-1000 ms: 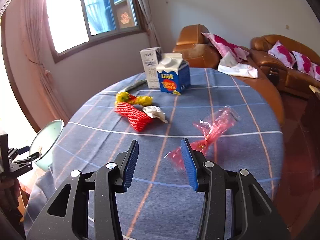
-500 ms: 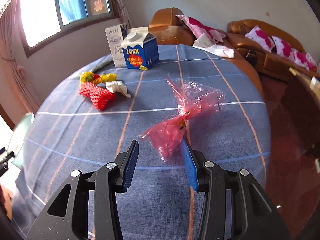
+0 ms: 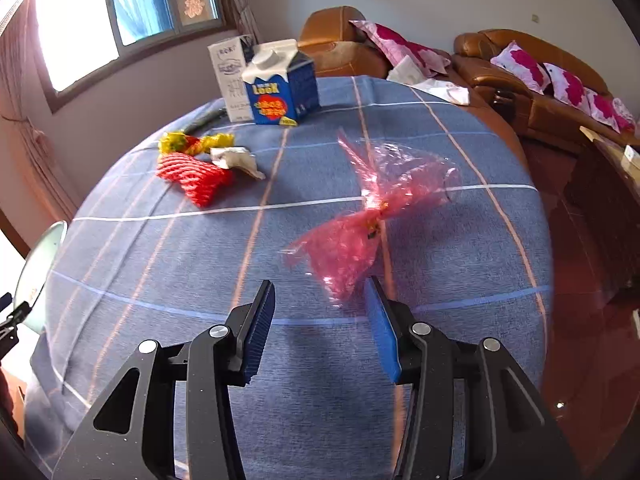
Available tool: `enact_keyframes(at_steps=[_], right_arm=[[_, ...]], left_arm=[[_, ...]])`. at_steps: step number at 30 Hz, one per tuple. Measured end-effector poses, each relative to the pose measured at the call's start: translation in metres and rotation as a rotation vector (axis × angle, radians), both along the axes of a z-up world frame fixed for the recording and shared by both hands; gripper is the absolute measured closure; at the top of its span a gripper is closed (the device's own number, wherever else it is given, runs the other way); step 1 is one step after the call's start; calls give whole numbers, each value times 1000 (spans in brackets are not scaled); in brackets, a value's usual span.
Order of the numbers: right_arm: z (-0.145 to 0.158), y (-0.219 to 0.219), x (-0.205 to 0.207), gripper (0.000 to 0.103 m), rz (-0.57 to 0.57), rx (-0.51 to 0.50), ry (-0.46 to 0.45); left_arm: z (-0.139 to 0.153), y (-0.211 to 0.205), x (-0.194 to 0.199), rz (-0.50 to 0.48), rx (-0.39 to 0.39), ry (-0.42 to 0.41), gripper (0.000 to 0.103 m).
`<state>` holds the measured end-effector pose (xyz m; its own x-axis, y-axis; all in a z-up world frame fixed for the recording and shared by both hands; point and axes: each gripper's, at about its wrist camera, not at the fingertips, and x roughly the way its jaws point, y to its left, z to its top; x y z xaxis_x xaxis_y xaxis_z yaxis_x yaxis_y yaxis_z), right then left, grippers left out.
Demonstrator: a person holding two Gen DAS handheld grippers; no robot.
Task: Collect trash
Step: 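Reach the right tool toward the pink plastic bag and grasp it, then grasp the red mesh net with the left tool while the right tool holds the pink bag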
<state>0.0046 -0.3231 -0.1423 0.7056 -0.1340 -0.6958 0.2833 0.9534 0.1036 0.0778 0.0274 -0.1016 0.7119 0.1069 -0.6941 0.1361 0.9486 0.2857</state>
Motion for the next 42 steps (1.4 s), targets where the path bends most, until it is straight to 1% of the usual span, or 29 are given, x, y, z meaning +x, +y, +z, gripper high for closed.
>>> enact_keyframes(at_steps=[3,5,8,15,21,26,27,28,29,30,32,35,42], right_arm=[[7,-17,-6,56,-62,-86,-3],[10,-28,-11,57,-93,-108,-8],[11,-39,-20,57,-98,-77,-20],[13,-31,-31,57,-81,-35,-46],[14,-12,-17,57,-40,-15,-62],[13,-21,-4,57,-84,22,-80],[13,-24,-1,59,-89,30,-79],[13,-26,2,72,-87,29,-73],[13,-26,4,82,-88,21,-66],[13,-27,5,82,-84,20,-65],[13,-27,3,87,-69,12,-70],[14,-25,-1,91,-53,-10,-79],[31,-26,-9,91,-57,-76,-143]], left_arm=[[-1,0,1,1,-1,5,41],[-2,-1,1,-2,0,6,41],[-3,-3,0,-8,3,8,41],[1,-3,-1,-3,0,-3,40],[2,-5,-2,-11,-4,-3,40],[3,-7,-2,-15,-15,0,40],[3,-8,-3,-18,-14,0,40],[4,-10,-3,-24,-11,-1,40],[4,-12,-4,-30,-10,-2,40],[5,-14,-4,-36,-9,-3,40],[6,-19,-4,-49,-6,-6,40],[10,-32,-2,-82,-4,-9,40],[23,-73,16,-159,-18,-26,40]])
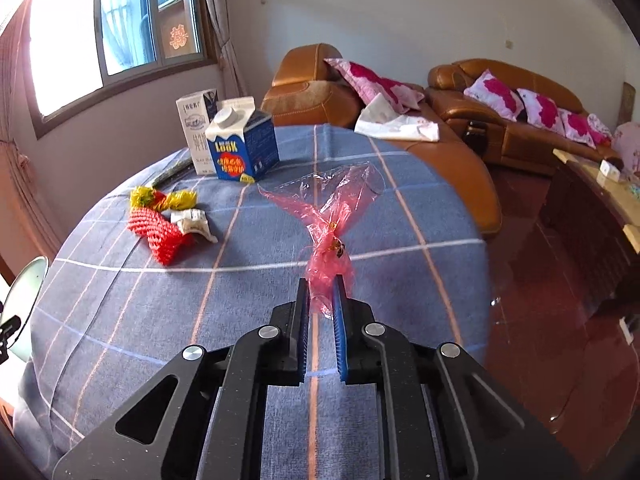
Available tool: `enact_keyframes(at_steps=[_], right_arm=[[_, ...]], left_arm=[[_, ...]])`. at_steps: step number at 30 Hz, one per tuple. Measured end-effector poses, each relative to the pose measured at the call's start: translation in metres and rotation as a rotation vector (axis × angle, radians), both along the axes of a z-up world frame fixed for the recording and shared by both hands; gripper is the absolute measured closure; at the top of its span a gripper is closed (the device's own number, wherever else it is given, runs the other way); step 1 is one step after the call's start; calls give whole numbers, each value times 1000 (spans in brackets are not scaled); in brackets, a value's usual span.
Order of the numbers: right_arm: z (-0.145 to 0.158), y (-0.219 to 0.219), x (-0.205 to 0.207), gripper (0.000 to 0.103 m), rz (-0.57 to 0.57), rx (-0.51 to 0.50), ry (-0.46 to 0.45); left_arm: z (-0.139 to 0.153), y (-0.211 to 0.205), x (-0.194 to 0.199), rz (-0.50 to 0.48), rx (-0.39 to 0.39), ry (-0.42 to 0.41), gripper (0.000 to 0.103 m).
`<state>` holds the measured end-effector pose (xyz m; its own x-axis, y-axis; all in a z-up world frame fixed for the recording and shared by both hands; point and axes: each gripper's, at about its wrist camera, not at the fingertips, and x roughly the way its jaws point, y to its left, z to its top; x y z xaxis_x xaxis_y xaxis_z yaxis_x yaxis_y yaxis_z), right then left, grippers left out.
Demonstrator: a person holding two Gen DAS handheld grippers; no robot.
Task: Collect trash
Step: 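Grasp the red mesh net with the left tool while the right tool holds the pink bag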
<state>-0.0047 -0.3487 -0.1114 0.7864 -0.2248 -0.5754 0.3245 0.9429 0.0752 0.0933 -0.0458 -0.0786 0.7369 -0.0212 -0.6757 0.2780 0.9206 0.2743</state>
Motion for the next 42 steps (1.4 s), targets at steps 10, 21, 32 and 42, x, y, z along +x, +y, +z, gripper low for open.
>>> enact_keyframes(at_steps=[10,21,32,42], right_arm=[[1,-17,5,91,-7,-36,-13],[-12,-30,12,91,6,-71,-10],[-15,-34,25,91,50,-69,-6],[-20,-30,31,91,72,-45,7]], left_arm=[[6,-84,47,-115,-48,42,40],[4,-156,99,-155,-60,67,40],[-20,-184,126,-161,-77,140,55],[-25,-199,122,-235,-76,165,92]])
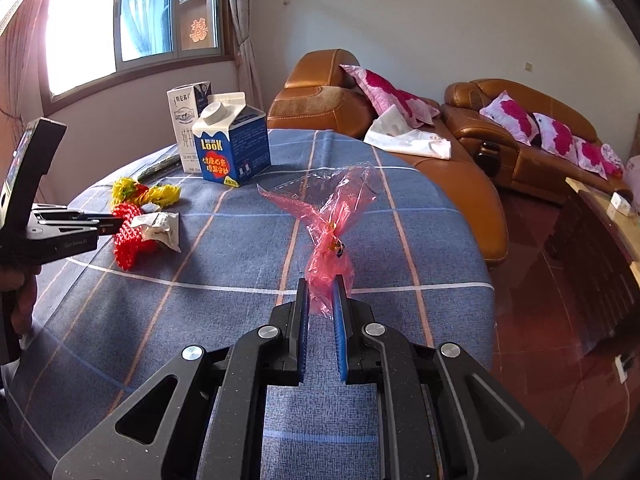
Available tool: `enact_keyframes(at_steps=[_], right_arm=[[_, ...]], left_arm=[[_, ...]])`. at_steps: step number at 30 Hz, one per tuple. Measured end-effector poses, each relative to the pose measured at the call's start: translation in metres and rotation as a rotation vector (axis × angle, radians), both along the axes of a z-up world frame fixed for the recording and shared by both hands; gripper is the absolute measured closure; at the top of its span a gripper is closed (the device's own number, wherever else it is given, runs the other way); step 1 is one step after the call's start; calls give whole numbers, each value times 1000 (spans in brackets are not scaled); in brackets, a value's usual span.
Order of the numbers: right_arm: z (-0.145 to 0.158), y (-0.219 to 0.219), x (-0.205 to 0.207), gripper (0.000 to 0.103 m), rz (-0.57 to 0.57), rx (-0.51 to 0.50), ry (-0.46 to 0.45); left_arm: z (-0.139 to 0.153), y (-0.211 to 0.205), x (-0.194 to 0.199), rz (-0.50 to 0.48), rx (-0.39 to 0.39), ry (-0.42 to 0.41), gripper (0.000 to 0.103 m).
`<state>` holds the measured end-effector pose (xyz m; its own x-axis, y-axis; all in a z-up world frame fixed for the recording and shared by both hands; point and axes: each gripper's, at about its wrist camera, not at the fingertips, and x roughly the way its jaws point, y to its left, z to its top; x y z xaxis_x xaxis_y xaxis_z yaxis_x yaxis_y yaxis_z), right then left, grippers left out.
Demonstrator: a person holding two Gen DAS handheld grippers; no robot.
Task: Collect trash
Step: 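Grasp the red mesh net with the left tool while the right tool holds the pink bag, then carry the red net and pink bag over the light-blue bin with both tools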
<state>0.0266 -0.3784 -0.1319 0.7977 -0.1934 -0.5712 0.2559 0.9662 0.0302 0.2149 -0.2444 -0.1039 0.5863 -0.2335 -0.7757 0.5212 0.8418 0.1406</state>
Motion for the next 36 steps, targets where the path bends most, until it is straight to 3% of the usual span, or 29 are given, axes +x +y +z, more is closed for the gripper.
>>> enact_keyframes(at_steps=[9,17,30,36], right_arm=[[0,2,1,91,-6,-5,8],[10,8,-6,91,-5,-23,-6],[41,55,-12,91,76,-59,-74],[45,90,-6,91,154,-67,-95]], left_arm=[[5,-1,-7,-17,-4,-26,95],[22,12,-20,-18,-56,-39,95],[58,87,-70,51,-148,-99,95],[65,126,-87,111,-152,-136,95]])
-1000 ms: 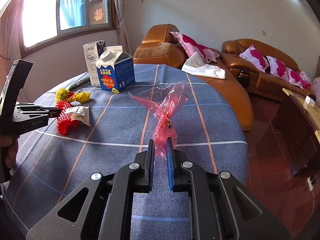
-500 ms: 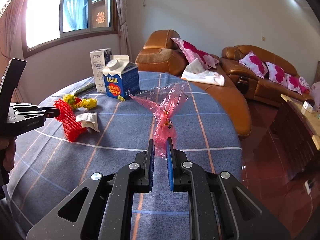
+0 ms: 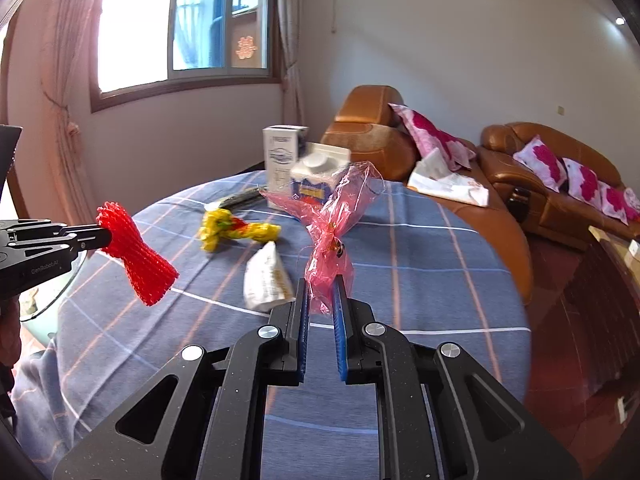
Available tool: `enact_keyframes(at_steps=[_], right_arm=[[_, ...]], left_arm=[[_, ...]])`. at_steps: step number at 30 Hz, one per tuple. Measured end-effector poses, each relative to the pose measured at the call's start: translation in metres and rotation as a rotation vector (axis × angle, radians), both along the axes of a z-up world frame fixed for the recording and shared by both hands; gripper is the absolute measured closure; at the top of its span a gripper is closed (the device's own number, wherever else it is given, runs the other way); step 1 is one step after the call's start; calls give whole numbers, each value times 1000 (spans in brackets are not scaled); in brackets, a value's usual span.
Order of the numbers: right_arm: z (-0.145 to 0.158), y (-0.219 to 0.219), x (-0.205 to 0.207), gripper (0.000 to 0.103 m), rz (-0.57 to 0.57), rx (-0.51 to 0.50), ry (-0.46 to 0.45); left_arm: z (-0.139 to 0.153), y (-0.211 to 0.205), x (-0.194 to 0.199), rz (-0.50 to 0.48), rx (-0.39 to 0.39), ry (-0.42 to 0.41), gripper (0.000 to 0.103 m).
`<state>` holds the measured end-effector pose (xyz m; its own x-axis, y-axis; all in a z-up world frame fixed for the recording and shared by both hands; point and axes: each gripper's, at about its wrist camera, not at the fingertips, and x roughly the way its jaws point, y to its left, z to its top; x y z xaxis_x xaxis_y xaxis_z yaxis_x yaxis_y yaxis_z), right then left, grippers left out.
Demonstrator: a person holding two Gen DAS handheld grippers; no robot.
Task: Collect trash
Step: 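Carry the red net and pink bag over the light-blue bin with both tools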
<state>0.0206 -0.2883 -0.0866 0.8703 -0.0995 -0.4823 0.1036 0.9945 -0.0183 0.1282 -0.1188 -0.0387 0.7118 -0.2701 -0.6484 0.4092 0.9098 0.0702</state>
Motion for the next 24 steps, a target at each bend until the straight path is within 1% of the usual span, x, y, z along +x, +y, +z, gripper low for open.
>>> enact_keyframes(at_steps=[12,19,24], right_arm=[[-3,55,15,91,127,-13,0],[-1,83,23,91,194,-25,-2],[3,104,29,91,247,-38,-7]], left_arm=[[5,69,-25,125,6,-27,95],[7,97,-36,183,20,-49,95],[6,117,-38,228,25,-48,95]])
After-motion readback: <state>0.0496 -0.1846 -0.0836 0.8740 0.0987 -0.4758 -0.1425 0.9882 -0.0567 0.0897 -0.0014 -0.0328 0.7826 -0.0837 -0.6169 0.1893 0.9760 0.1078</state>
